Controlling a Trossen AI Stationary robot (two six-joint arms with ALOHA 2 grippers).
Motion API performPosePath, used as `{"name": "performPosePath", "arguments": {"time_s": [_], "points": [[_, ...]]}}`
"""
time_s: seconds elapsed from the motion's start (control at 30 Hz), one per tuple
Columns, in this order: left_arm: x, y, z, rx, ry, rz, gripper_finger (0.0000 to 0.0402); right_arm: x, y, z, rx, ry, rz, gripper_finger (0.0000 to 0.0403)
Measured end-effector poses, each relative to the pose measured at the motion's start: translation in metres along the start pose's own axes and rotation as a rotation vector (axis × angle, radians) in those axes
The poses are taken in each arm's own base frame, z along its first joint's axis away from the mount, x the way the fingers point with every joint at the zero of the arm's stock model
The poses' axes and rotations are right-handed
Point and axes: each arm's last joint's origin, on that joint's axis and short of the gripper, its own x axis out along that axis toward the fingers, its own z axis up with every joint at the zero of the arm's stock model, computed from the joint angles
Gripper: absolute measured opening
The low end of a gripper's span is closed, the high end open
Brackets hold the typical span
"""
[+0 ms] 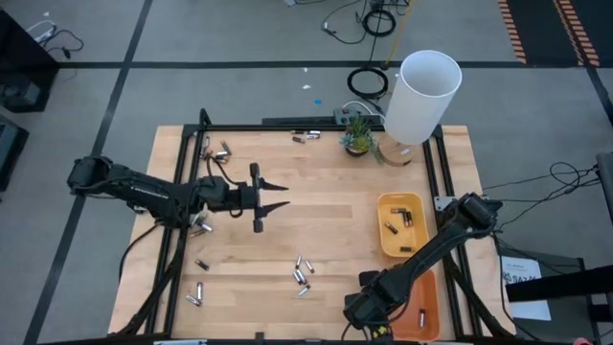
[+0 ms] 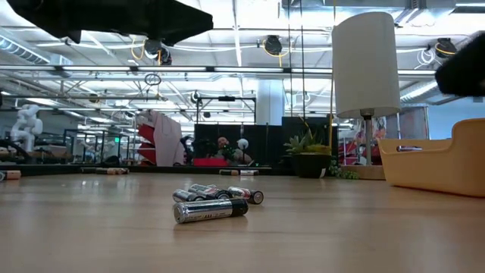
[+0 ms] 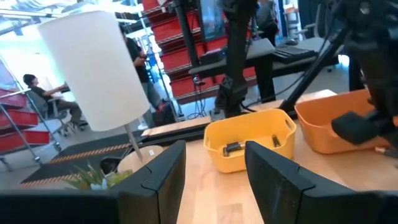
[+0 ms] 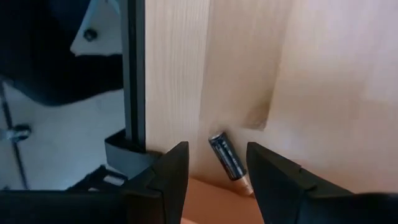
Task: Sort batteries
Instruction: Put the brown battery into the yellow bin
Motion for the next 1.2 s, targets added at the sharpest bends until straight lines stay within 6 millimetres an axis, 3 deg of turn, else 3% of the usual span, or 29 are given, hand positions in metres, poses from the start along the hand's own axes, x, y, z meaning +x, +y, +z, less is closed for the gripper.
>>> {"name": "performPosePath", "arguments": {"time_s": [0.13, 0.47, 0.7, 0.93, 1.2], "points": [[0.000, 0.000, 0.000, -0.021, 0.000, -0.005, 0.0175, 0.012, -0.002, -0.001, 0.013, 0.073, 0.026, 0.0153], [0.000, -0.001, -0.002, -0.022, 0.019, -0.030, 0.0175, 0.015, -0.004, -0.002, 0.027, 0.099, 0.015, 0.0153], [0.000, -0.002, -0.004, -0.021, 0.033, -0.034, 0.0175, 0.033, -0.010, -0.001, 0.046, 0.147, -0.022, 0.0153], [0.000, -0.002, -0.003, -0.020, 0.033, -0.034, 0.0175, 0.033, -0.016, 0.000, 0.063, 0.140, -0.087, 0.0152], [0.000, -0.001, -0.004, -0.020, 0.034, -0.029, 0.0175, 0.029, -0.030, 0.008, 0.053, 0.069, -0.202, 0.0098]]}}
